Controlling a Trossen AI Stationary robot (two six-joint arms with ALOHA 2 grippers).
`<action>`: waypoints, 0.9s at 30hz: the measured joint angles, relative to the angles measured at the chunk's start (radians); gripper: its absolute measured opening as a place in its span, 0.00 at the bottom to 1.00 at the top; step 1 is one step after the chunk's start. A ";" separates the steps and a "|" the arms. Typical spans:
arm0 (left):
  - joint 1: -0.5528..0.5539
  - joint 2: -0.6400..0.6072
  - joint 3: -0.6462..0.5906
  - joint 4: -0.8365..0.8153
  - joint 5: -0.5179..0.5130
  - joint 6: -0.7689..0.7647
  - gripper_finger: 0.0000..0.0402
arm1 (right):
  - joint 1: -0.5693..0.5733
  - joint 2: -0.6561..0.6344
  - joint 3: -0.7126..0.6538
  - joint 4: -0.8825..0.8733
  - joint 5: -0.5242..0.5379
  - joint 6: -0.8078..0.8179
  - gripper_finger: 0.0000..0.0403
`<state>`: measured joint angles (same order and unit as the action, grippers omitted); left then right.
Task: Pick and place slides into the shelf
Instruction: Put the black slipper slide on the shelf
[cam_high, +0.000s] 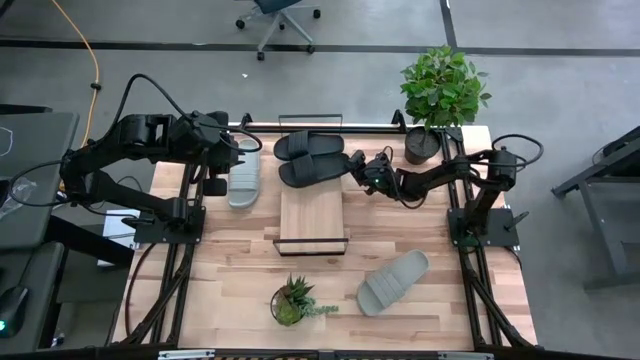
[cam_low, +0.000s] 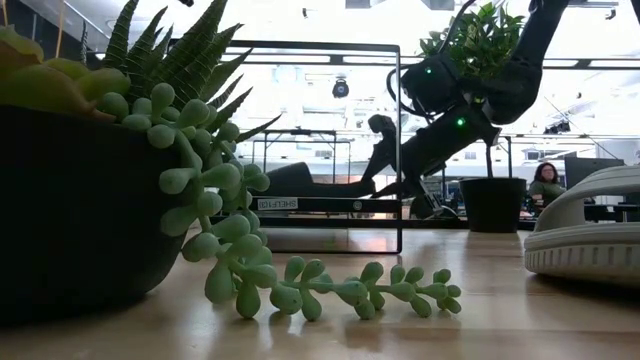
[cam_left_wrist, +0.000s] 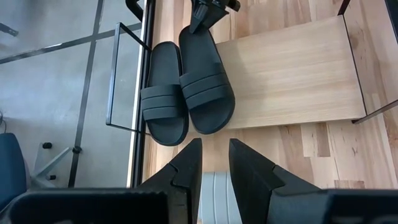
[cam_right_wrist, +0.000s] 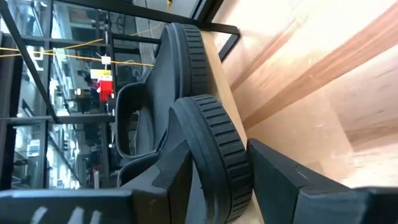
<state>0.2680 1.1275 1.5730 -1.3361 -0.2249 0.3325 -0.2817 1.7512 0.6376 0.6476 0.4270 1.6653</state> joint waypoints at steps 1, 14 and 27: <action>0.000 0.000 0.000 0.000 0.000 0.001 0.17 | 0.000 0.000 0.000 -0.001 -0.008 0.001 0.35; 0.000 0.000 0.000 0.000 0.000 -0.001 0.17 | 0.000 0.000 0.002 0.014 -0.025 -0.006 0.35; 0.000 0.000 0.000 0.001 0.000 -0.001 0.17 | 0.000 0.003 0.003 0.014 -0.062 -0.003 0.35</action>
<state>0.2680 1.1275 1.5730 -1.3352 -0.2253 0.3313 -0.2817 1.7542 0.6403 0.6620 0.3650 1.6627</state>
